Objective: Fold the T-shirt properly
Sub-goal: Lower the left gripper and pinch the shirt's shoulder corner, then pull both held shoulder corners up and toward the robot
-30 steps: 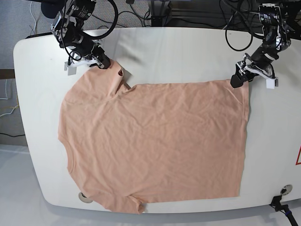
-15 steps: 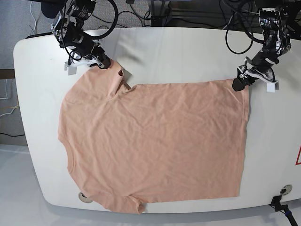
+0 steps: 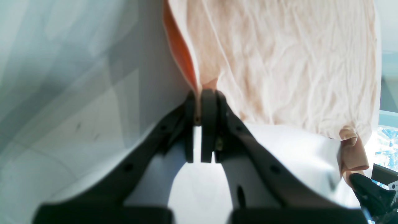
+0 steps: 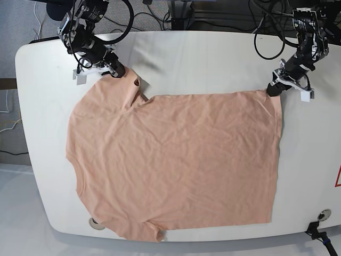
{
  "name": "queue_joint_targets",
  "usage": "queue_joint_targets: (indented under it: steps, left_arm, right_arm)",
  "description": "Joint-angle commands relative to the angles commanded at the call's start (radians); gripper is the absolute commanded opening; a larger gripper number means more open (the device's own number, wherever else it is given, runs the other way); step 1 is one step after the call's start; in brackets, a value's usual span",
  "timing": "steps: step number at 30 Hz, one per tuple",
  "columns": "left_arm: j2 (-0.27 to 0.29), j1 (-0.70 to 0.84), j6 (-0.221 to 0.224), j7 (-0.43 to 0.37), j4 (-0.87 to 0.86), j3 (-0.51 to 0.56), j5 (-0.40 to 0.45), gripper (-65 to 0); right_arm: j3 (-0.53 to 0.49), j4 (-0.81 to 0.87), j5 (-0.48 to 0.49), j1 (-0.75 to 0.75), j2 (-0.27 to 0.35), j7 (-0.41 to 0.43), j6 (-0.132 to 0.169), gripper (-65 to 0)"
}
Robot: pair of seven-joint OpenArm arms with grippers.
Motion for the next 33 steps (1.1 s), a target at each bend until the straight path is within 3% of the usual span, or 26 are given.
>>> queue_joint_targets:
  steps: [13,17,27,33]
  left_arm:
    - [0.000,0.071,0.000,0.002,0.057,-0.002,-0.002,-65.0]
    - [-0.002,0.135,0.000,0.002,0.147,0.000,-0.002,-65.0]
    - [-0.002,0.307,0.000,0.002,0.295,-0.003,-0.002,-65.0]
    - [-0.028,0.402,0.000,0.002,0.356,-0.005,-0.002,-65.0]
  right_arm:
    - [-0.002,0.002,0.008,-0.048,0.000,-0.002,0.000,-65.0]
    - [-0.002,0.008,0.097,-0.092,0.000,-0.002,0.000,-65.0]
    - [-0.002,0.158,0.115,-0.256,0.000,-0.002,0.000,-65.0]
    - [-0.002,0.167,0.244,-0.385,0.000,-0.002,0.000,-65.0]
